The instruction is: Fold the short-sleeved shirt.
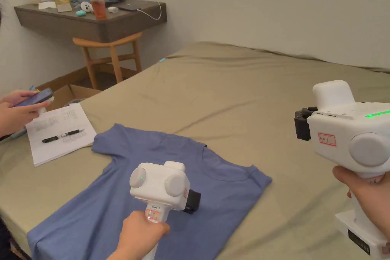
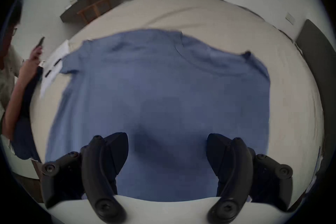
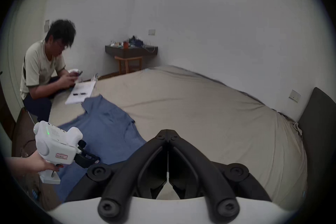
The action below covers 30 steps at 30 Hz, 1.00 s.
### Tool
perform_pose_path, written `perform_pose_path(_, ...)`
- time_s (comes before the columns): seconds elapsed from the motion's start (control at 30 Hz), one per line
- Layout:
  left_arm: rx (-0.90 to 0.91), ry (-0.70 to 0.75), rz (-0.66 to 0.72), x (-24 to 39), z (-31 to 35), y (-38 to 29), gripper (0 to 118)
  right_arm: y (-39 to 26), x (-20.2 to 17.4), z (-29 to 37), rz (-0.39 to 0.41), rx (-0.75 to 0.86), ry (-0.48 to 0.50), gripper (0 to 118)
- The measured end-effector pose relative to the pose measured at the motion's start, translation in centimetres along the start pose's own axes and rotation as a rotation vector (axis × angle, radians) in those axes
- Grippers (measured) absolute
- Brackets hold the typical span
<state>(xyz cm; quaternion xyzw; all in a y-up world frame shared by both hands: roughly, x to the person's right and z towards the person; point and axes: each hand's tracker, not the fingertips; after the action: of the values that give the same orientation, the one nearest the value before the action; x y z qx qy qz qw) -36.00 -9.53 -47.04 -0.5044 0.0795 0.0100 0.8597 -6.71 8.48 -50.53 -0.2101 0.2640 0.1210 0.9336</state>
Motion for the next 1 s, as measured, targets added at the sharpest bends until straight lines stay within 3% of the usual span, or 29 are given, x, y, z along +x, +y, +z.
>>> perform_pose_path(0.1,-0.019,0.058,-0.039,1.2,-0.9,-1.9,99,-1.9,0.5,-2.1,-0.012,-0.037,0.021,3)
perform_pose_path(0.17,0.021,0.017,-0.006,0.3,-0.1,-2.1,86,-2.9,0.4,-3.1,-0.032,-0.05,0.047,3)
perform_pose_path(0.2,0.017,0.01,0.002,0.3,0.2,-2.1,86,-3.4,0.3,-3.4,-0.041,-0.054,0.062,3)
perform_pose_path(0.27,-0.024,-0.036,-0.08,0.0,1.1,-1.5,77,-4.2,0.0,-3.6,-0.074,-0.059,0.109,3)
perform_pose_path(0.33,-0.03,0.032,-0.113,-1.9,1.1,-0.3,13,-4.9,-0.1,-3.3,-0.089,-0.057,0.13,3)
perform_pose_path(0.37,-0.043,0.036,-0.095,-2.5,1.0,-0.4,5,-5.2,-0.1,-3.0,-0.09,-0.055,0.14,3)
perform_pose_path(0.43,-0.097,-0.001,-0.003,-4.2,0.2,-0.3,5,-5.6,-0.1,-2.0,-0.085,-0.048,0.148,3)
perform_pose_path(0.53,0.094,-0.064,0.171,-4.2,0.6,-2.7,4,-6.3,1.2,-0.5,-0.077,-0.041,0.152,3)
perform_pose_path(0.63,0.205,-0.313,0.515,-7.4,1.3,-4.9,4,-7.4,3.6,2.4,-0.093,-0.003,0.161,3)
perform_pose_path(0.67,0.25,-0.334,0.555,-7.1,2.1,-5.4,3,-7.8,4.5,3.4,-0.11,0.01,0.158,3)
perform_pose_path(0.77,0.384,-0.258,0.362,-3.6,6.1,-3.7,3,-9.2,7.2,7.0,-0.169,0.05,0.139,3)
perform_pose_path(0.83,0.423,-0.326,0.264,-0.9,7.8,-2.3,3,-10.3,8.6,9.8,-0.18,0.082,0.086,3)
perform_pose_path(0.87,0.417,-0.419,0.306,0.8,8.2,-1.8,3,-10.8,9.3,11.0,-0.187,0.089,0.068,3)
perform_pose_path(1.0,0.391,-0.596,0.025,11.7,9.9,1.6,3,-12.5,12.4,16.6,-0.245,0.1,-0.012,3)
